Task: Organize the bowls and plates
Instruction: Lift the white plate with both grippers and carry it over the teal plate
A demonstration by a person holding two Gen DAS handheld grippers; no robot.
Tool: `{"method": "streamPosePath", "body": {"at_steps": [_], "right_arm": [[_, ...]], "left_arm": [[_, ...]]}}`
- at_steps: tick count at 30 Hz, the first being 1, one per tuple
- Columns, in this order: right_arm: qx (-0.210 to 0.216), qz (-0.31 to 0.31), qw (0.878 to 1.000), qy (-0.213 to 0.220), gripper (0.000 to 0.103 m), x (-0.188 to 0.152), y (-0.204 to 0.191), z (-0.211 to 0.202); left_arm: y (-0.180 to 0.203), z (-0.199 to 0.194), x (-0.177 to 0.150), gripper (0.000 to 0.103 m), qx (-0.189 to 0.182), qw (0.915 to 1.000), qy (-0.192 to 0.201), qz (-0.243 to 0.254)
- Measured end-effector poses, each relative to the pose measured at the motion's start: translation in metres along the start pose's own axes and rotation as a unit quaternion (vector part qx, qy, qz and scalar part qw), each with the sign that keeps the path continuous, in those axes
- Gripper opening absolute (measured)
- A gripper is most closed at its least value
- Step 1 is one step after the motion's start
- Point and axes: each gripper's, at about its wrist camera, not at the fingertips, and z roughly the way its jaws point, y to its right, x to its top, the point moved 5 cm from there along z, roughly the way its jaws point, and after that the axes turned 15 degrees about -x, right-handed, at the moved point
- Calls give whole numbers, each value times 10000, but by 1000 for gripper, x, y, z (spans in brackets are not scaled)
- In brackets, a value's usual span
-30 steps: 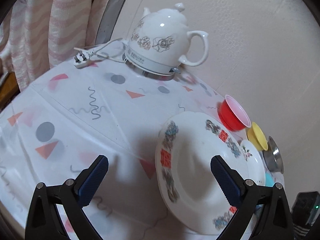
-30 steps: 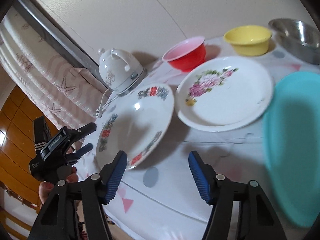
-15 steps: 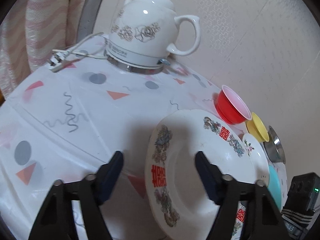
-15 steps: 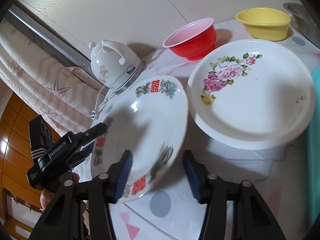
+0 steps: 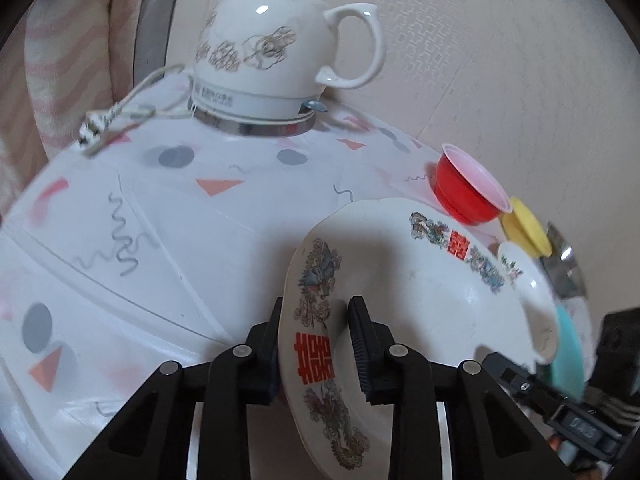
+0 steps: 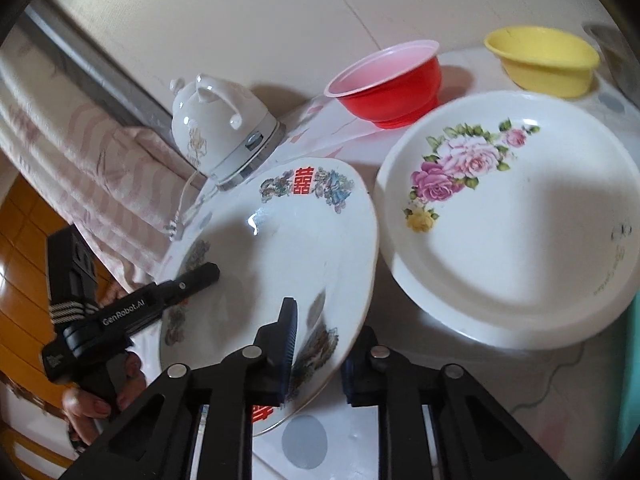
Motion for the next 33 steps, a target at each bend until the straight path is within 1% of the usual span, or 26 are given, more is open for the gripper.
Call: {"method": "streamPosePath", "body": {"at_steps": [3,6,8,10,12,14,19,24,29,33], "right_arm": [[-220,-318,9991,147,19,-2,-7,-2],[-235,-365,9989,187,19,-2,-6,-4],[-324,-489,9977,332,20,-1,-7,-9],[-332,-515,9974,388,21,0,-7,-13],[-314,-549,9973,375,21,0,-6,-14],[-317,-615,9968,401,21,-3,-7,-16],[-238,-752,9954,549,21,-11,-7,-28],[-270,-874,9929,754,21,-15,-7,-47],[-340,-871,9914,910,21,-20,-2,-65],[-388,-826,9906,1015,21,-24,10,-82]], "left_arm": [[4,-2,-2,33,194,9995,57,229],[7,-5,-5,33,288,9987,119,414],[14,-7,-9,33,381,9970,170,658],[17,-10,-12,33,414,9959,201,775],[16,-12,-15,33,397,9962,196,750],[20,-15,-19,33,421,9953,248,840],[32,-29,-28,33,447,9916,517,1096],[44,-43,-33,33,407,9899,723,1153],[62,-53,-39,33,297,9890,850,1170],[83,-56,-43,33,246,9881,922,1208]]}}
